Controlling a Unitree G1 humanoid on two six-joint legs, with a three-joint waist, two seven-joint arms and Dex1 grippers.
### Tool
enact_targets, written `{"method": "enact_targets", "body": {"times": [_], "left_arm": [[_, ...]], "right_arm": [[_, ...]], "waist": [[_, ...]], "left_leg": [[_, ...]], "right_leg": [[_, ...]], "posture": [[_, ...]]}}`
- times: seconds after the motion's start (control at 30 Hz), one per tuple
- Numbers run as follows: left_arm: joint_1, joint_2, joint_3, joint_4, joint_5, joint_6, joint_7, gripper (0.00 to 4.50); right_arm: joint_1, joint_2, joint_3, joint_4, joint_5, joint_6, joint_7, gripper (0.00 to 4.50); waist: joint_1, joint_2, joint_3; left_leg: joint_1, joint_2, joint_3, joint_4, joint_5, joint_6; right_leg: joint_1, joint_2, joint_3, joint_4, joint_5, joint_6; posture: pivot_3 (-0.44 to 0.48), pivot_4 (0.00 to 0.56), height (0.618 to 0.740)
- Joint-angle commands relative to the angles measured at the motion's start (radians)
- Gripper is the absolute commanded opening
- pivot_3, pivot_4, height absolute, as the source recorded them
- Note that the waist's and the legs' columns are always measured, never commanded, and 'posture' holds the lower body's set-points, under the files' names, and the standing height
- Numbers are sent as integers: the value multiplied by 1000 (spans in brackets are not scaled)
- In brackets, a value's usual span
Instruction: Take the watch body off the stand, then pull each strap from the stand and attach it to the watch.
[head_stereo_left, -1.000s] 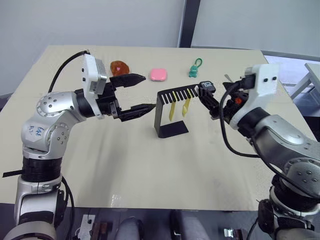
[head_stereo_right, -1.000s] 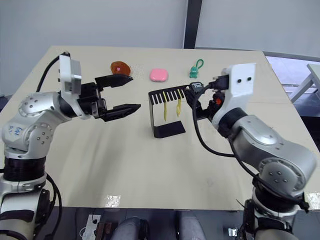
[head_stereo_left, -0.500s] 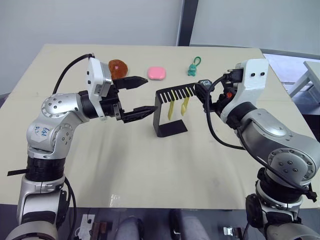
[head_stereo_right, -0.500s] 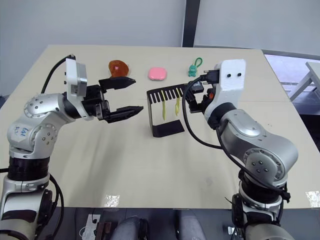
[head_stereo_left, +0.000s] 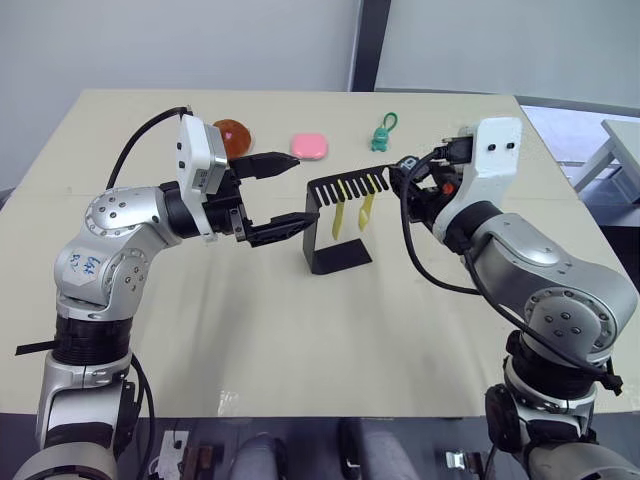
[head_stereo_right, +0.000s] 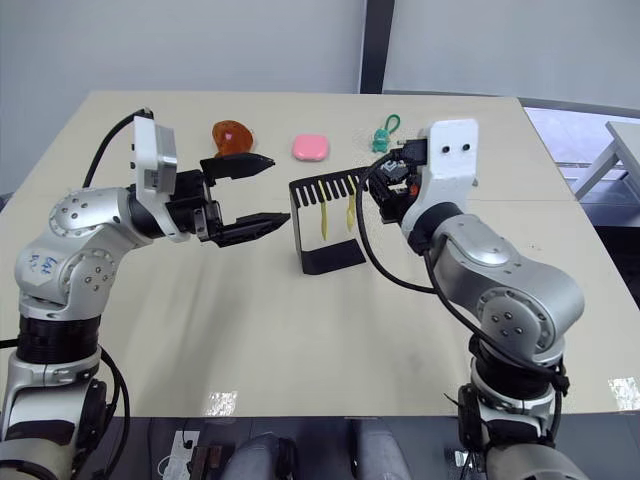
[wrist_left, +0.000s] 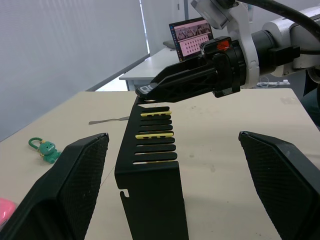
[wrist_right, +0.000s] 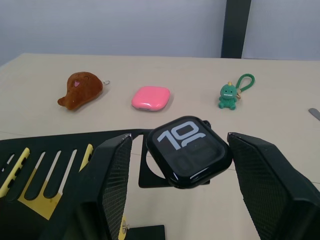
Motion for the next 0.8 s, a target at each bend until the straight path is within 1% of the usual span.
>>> {"method": "enact_targets", "body": {"times": [0.03, 0.4, 0.6, 0.7, 0.8], "left_arm": [[-15, 0, 23, -27, -10, -5, 5, 4500], [-16, -11, 22, -32, -11, -3, 15, 4500], [-13, -14, 22, -41, -14, -1, 25, 4500], [-15, -15, 22, -45, -16, 1, 30, 4500], [-15, -15, 23, -49, -16, 1, 34, 4500]], "right_arm": [[-26, 5, -13, -10, -12, -5, 26, 3239], [-33, -62, 4, -4, -38, 11, 126, 3239], [-34, -143, 25, 14, -40, 0, 249, 3239], [-26, -204, 27, 42, -47, -27, 337, 3239], [-24, -238, 25, 80, -61, -55, 393, 3239]], "waist": [[0, 0, 0], [0, 0, 0], [0, 0, 0], [2, 0, 0], [2, 0, 0]], "left_leg": [[0, 0, 0, 0, 0, 0], [0, 0, 0, 0, 0, 0], [0, 0, 0, 0, 0, 0], [0, 0, 0, 0, 0, 0], [0, 0, 0, 0, 0, 0]], "right_leg": [[0, 0, 0, 0, 0, 0], [0, 0, 0, 0, 0, 0], [0, 0, 0, 0, 0, 0], [0, 0, 0, 0, 0, 0], [0, 0, 0, -1, 0, 0]], "posture": [[0, 150, 740], [0, 150, 740], [0, 150, 740], [0, 150, 740], [0, 150, 740]]}}
